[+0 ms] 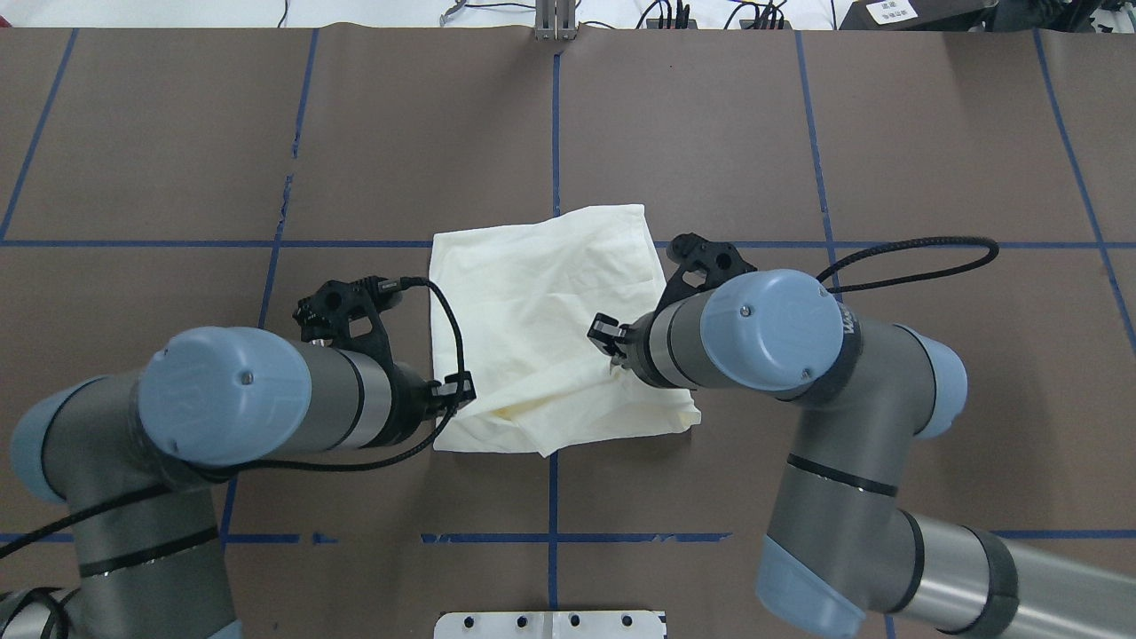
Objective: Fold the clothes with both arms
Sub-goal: 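Lift the near end with both grippers and fold it away from the robot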
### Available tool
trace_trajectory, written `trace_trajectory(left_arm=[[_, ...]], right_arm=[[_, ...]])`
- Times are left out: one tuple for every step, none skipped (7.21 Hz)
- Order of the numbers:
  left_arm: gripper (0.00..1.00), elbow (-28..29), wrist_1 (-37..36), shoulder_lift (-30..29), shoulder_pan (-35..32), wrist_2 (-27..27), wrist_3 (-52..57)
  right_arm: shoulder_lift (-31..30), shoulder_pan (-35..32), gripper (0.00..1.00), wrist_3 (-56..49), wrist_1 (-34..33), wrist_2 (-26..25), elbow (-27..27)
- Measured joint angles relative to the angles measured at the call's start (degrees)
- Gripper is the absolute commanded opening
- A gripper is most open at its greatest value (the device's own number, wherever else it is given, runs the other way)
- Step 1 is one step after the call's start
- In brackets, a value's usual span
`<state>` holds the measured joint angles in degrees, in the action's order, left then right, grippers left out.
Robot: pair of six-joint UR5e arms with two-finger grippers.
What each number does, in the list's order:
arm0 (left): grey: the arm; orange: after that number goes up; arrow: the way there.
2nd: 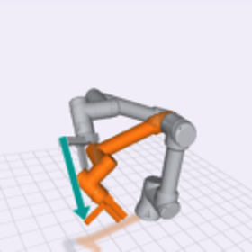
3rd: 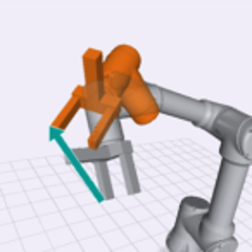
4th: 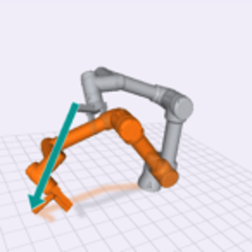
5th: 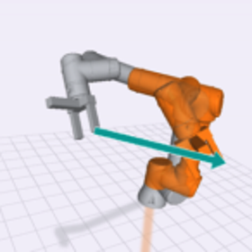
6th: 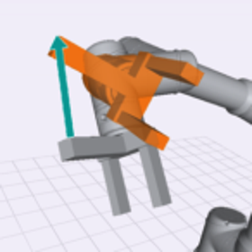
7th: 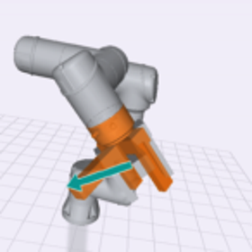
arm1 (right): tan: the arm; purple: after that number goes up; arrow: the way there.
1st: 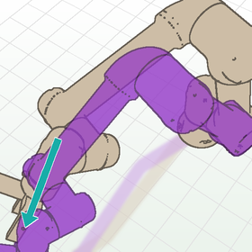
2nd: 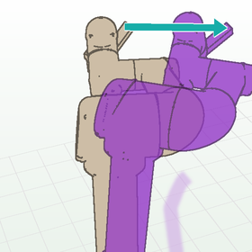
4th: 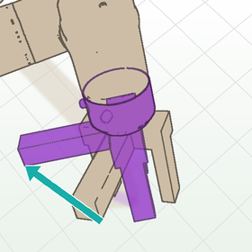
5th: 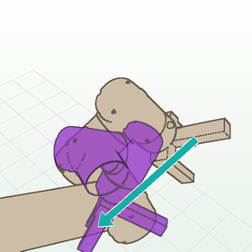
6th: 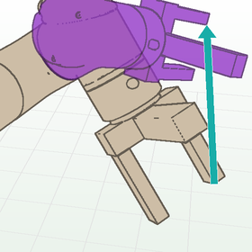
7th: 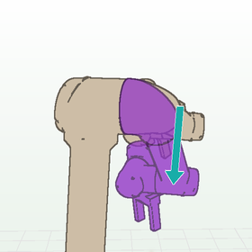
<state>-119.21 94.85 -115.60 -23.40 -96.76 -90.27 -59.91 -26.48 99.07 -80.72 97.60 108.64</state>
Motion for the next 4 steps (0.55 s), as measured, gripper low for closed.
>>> trace_trajectory(left_arm=[[0.00, 2.6, 0.4, -1.4, -2.7, -0.7, 1.6], [0.00, 5.6, 1.0, -2.9, -5.1, -1.1, 3.3], [0.00, 8.9, 2.6, -4.0, -6.8, -1.2, 4.5], [0.00, 12.3, 5.4, -4.7, -8.2, -1.2, 5.1]], right_arm=[[2.6, -2.7, 0.00, -0.8, 0.2, 1.0, -3.5], [5.5, -5.1, 0.00, -1.7, 0.3, 2.1, -7.7], [8.5, -6.7, 0.00, -2.4, 1.7, 2.7, -13.0], [10.8, -7.6, 0.00, -2.8, 5.0, 2.9, -18.5]])
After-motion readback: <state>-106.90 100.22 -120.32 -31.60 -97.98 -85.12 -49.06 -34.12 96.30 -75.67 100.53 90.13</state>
